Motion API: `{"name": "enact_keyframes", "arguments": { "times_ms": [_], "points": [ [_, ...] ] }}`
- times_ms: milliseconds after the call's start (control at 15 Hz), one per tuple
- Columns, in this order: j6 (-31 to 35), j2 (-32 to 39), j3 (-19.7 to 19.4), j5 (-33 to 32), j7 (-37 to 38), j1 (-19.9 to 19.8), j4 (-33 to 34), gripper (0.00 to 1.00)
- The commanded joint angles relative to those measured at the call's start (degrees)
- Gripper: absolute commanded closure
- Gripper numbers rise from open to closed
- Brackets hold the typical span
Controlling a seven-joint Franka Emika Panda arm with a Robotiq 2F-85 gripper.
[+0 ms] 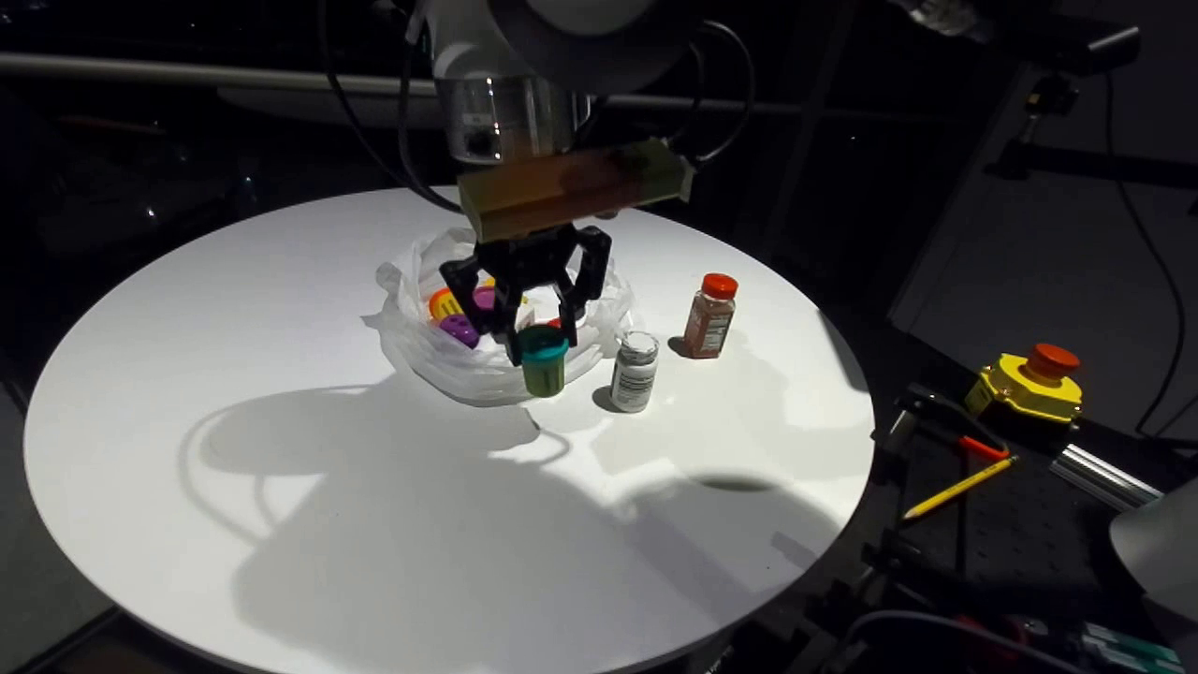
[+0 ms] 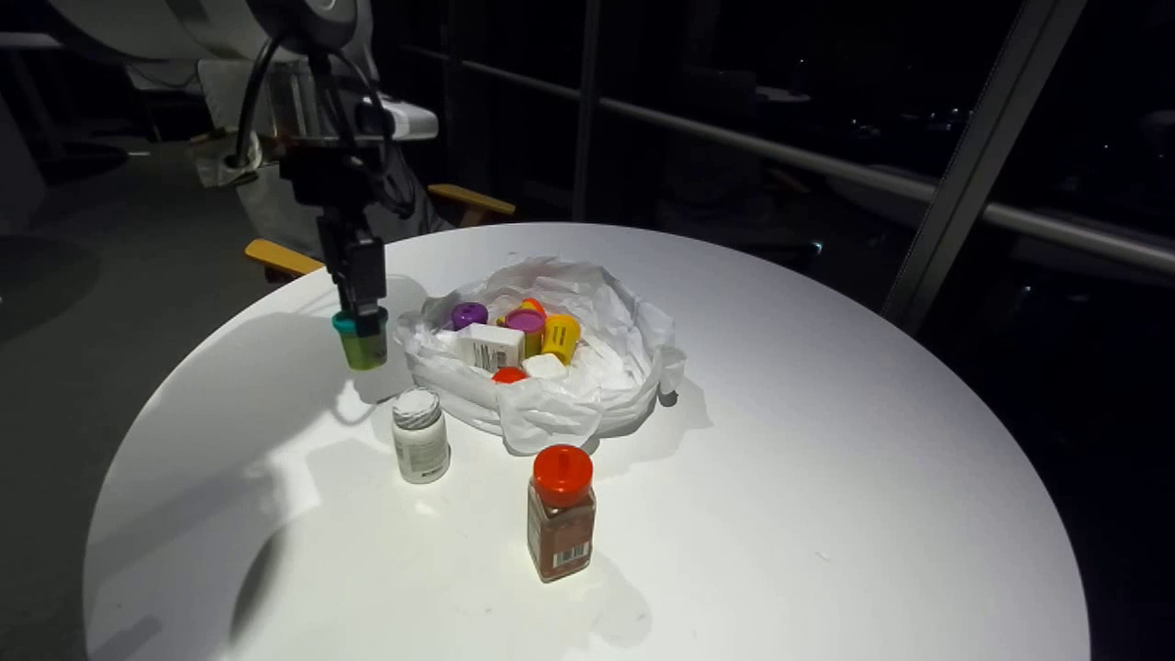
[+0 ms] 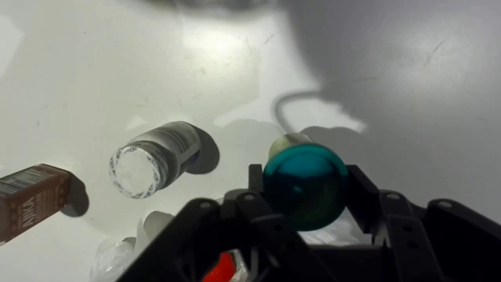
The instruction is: Remove all the objects from the white plastic bag and put them on the table
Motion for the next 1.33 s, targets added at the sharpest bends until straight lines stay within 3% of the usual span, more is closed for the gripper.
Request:
{"name": "enact_keyframes", "arguments": {
  "times_ms": [0, 133, 200, 267, 467, 733, 1267],
  "points": [
    [4.97, 4.48, -0.40, -2.04, 2.35, 0.50, -0.46, 0.71],
    [6.53, 6.88, -0.53, -1.54, 2.32, 0.93, 0.09, 0.71],
    [7.29, 7.69, -0.41, -1.06, 1.94, 1.01, 0.06, 0.21],
    [7.72, 7.29, -0.39, -0.99, 1.77, 1.27, -0.27, 0.21],
    [10.34, 3.92, -2.23, -2.42, 3.62, 2.85, -2.11, 0.01],
    [9.48, -1.09, -6.87, -8.47, 8.91, 4.95, -1.70, 0.00],
    [6.57, 3.20, -6.75, -8.25, 6.84, -1.92, 5.76, 0.00]
  ]
}}
